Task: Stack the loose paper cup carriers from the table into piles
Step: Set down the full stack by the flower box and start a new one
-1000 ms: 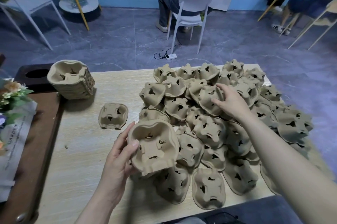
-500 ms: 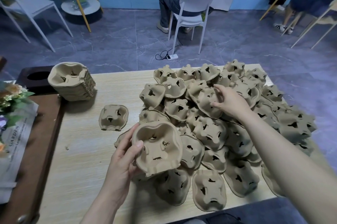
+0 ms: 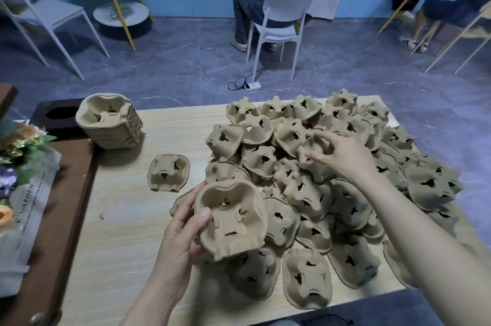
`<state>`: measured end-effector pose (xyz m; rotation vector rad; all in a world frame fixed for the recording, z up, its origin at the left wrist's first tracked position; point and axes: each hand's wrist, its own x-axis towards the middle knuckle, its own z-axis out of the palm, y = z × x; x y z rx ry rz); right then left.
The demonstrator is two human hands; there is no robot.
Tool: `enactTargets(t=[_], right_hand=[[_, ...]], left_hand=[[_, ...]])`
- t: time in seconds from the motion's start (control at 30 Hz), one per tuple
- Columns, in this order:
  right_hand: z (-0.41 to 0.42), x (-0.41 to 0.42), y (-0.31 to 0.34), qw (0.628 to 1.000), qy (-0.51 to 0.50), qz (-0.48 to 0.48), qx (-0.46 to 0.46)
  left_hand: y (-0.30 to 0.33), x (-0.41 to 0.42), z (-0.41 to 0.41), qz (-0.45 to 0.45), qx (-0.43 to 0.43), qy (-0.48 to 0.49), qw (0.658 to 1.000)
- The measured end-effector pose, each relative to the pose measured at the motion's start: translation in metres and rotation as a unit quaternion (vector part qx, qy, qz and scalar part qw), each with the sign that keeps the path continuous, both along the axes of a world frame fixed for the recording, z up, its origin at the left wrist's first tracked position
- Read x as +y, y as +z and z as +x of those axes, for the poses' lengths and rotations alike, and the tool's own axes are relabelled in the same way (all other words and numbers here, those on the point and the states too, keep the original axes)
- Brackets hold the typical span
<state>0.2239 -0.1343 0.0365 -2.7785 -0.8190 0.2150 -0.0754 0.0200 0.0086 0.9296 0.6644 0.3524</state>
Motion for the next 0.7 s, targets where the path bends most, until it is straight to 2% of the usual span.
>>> enactTargets(t=[0.27,0.5,0.63,0.7], right_hand=[[-0.007,0.001,0.009,0.998,-0.035,0.004,0.049],[-0.015,-0.002,0.013,0.998,-0.049,0.006,-0.044],[-0.017,-0.006,0.014,0.998,-0.039,0.002,-0.054],[-0.023,-0.01,0.018,0.997,-0.038,0.03,-0.063]], left_hand=[[0.001,0.001,-0.001,-0.003,0.0,0.0,1.0],[0.001,0.003,-0.003,-0.006,0.0,-0.005,1.0],[0.001,0.004,-0.004,-0.006,-0.001,-0.008,1.0],[0.001,0.005,-0.005,-0.009,0.0,-0.005,1.0]])
